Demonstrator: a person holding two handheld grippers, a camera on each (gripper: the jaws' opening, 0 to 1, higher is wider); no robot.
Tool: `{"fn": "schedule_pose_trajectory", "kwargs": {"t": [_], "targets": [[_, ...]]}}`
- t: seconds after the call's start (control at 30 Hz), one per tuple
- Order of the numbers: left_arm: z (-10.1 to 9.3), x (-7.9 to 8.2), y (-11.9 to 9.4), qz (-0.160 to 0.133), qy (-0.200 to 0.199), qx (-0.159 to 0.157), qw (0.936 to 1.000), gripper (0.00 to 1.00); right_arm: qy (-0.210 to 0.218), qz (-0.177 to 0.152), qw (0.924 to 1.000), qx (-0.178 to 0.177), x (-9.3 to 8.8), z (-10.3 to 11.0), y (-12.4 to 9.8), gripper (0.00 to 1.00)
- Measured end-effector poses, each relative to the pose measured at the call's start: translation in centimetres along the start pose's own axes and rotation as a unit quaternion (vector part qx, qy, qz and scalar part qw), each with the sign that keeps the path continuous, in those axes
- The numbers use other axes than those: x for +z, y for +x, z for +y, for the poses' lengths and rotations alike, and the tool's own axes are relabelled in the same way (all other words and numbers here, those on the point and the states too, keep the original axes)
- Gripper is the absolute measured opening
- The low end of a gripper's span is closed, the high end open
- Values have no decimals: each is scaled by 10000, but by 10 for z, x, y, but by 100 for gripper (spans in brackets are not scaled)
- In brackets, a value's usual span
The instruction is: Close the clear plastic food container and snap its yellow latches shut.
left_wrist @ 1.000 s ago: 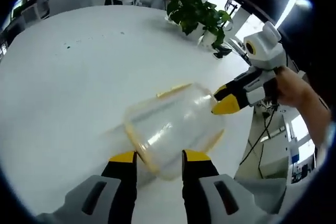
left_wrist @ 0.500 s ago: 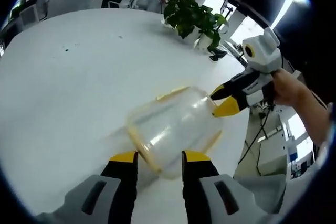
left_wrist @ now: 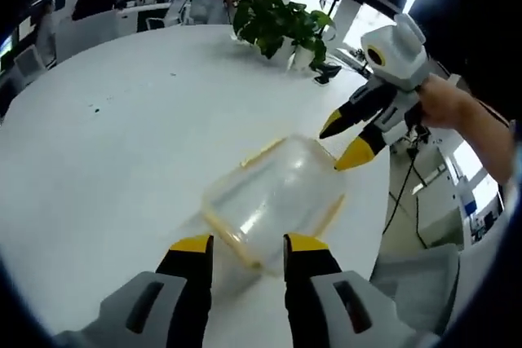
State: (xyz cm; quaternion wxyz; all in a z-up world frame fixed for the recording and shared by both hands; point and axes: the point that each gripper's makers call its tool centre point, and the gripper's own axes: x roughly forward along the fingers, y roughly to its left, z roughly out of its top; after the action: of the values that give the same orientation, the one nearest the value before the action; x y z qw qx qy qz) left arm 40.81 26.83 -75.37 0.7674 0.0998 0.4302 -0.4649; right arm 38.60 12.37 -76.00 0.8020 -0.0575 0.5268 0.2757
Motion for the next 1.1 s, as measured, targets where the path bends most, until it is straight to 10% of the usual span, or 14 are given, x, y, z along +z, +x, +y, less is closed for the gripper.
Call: {"fn": "schedule_pose_trajectory", "kwargs": {"t": [1.1], "targets": [[-3,12,-4,514,1970,-301,9786,33,-1868,618,9803,169,3,16,2,35]]}}
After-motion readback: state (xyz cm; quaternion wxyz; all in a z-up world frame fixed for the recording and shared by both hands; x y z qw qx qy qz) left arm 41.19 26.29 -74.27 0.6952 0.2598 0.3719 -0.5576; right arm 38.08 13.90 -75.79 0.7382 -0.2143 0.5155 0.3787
